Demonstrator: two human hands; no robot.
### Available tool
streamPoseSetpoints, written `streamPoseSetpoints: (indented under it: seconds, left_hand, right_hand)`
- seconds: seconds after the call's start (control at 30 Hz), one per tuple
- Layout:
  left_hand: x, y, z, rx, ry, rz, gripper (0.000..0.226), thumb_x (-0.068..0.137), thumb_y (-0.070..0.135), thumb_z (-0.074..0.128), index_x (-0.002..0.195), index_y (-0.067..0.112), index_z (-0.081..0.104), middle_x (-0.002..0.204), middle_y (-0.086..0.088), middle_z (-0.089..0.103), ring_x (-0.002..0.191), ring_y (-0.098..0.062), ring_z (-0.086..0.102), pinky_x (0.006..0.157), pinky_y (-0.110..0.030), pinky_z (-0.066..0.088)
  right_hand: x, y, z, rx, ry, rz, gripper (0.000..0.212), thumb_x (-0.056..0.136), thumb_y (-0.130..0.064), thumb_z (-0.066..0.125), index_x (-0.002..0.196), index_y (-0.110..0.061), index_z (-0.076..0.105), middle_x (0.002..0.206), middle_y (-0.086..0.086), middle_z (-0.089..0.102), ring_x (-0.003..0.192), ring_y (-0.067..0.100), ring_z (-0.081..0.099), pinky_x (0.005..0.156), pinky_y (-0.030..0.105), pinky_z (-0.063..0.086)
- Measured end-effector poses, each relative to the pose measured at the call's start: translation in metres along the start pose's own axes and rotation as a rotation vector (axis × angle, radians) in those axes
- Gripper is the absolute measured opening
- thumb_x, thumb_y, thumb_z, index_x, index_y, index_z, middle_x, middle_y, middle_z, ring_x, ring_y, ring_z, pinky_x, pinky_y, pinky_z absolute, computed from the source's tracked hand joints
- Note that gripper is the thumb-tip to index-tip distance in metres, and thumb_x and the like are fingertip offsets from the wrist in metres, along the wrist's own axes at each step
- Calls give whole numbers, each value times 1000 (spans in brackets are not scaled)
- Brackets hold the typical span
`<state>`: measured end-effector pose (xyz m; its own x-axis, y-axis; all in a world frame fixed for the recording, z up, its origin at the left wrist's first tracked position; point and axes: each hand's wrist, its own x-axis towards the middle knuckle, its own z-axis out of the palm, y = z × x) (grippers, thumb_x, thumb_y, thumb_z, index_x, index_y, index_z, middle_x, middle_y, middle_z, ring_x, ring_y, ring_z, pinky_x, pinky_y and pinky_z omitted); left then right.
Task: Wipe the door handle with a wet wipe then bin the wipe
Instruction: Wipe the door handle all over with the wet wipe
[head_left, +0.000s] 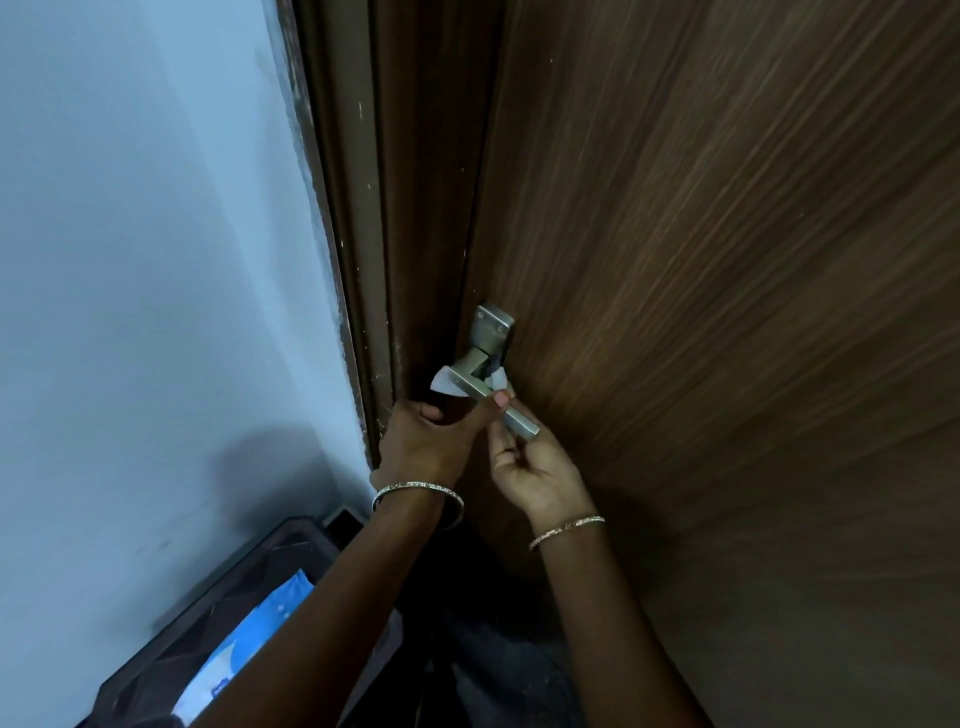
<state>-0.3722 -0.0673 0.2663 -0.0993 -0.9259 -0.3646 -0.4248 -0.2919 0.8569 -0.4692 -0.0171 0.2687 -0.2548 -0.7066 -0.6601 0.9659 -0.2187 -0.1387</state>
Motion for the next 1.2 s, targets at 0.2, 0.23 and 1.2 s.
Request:
streamPoseSetpoints:
  seconds: [0.2,0.23,1.2]
  left_hand:
    - [1,0,0,-19,17,-47,98,24,92,70,84,16,53,76,2,59,67,-16,55,63,-32,43]
    - [0,0,1,-30,18,-49,100,24,91,72,86,15,53,79,2,61,70,-17,57,63,-32,44]
    - [-7,15,4,-353,-169,-87,60,64,42,89,103,3,67,92,-14,74,74,-18,70,71,-33,59]
  right_hand:
    - [-15,-10,21,-288,74,-157,7,83,0,75,89,4,74,94,15,75,82,19,75,67,29,65]
    - [-17,-6,23,-326,75,-208,11,82,-1,77,91,3,74,94,14,76,83,19,74,64,28,65]
    - [-1,12,14,-854,130,-958,10,86,-26,78,95,-21,81,87,-5,81,84,6,77,72,20,59]
